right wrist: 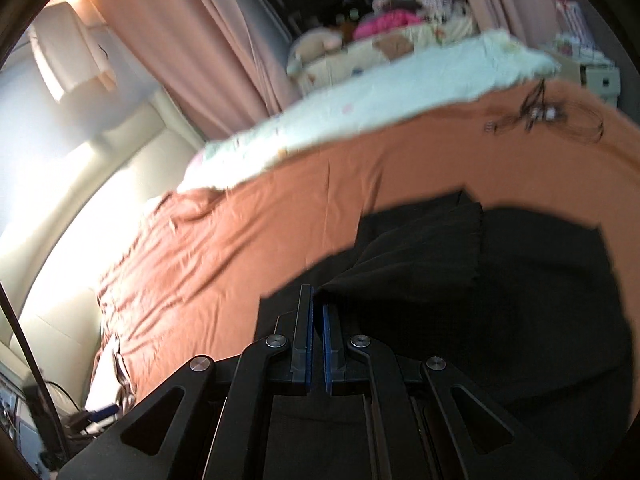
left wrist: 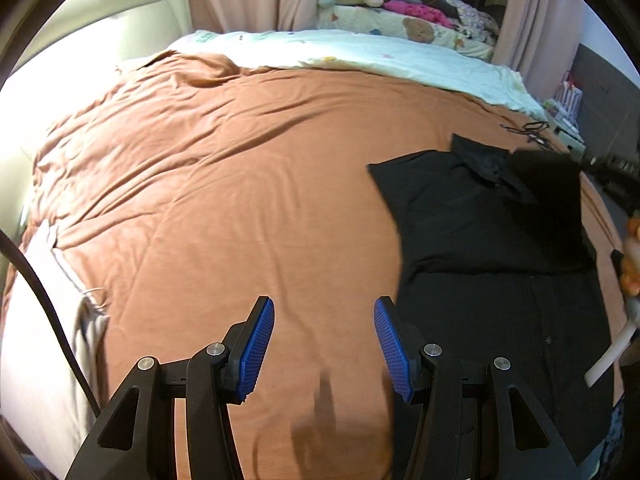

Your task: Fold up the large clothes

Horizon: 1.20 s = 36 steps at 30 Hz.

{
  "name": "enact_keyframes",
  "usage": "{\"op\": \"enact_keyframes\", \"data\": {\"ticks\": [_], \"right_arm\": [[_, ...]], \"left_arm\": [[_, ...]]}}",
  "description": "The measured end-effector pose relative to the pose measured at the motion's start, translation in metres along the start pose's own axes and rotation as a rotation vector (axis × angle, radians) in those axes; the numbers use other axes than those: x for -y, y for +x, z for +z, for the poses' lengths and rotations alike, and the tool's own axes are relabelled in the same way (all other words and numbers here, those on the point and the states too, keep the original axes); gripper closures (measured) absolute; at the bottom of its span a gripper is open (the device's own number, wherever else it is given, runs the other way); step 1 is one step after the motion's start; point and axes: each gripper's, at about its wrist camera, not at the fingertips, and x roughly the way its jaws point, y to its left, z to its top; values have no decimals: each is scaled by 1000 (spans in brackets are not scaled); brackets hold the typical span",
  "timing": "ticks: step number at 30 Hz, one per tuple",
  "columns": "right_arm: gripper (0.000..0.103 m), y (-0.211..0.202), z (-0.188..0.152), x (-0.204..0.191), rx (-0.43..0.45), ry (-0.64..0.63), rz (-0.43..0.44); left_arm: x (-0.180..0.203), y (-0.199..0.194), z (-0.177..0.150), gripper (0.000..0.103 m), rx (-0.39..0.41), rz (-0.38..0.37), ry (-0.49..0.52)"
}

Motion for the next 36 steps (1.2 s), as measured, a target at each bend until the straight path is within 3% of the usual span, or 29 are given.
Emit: {"op": "enact_keyframes", "data": {"ticks": [3,6,7,8,10,15,19,24,30,36], "right_arm": [[101,20,-4,8,-74,26,-35],[99,32,-8,27,-152,59,-1],[89,35,-8,32,-186,58,9],[61,37,-6,34,-220,51,6],[26,36,-4,39,-271,35,34],[26,0,5,60,-307,-11,95],[26,-49,12,95,-252,-65,36],[26,-103,17,147,-210,-48,6],[27,-151,32,228,-174,-18,-111],[60,-181,54,301,-126,27,-246]], "left_arm": [[-9,3,-2,49,-10,16,-4],[-10,6,-4,49,-18,19,0],[-9,7,-5,49,-20,18,2],[-8,8,-5,49,-23,15,4],[-3,10,-5,49,-27,5,8],[18,9,-4,49,-21,-27,35],[41,9,0,49,-15,-58,53],[77,17,7,49,-14,-103,82],[136,33,17,49,-22,-160,147],[199,58,29,49,-46,-211,210]]}}
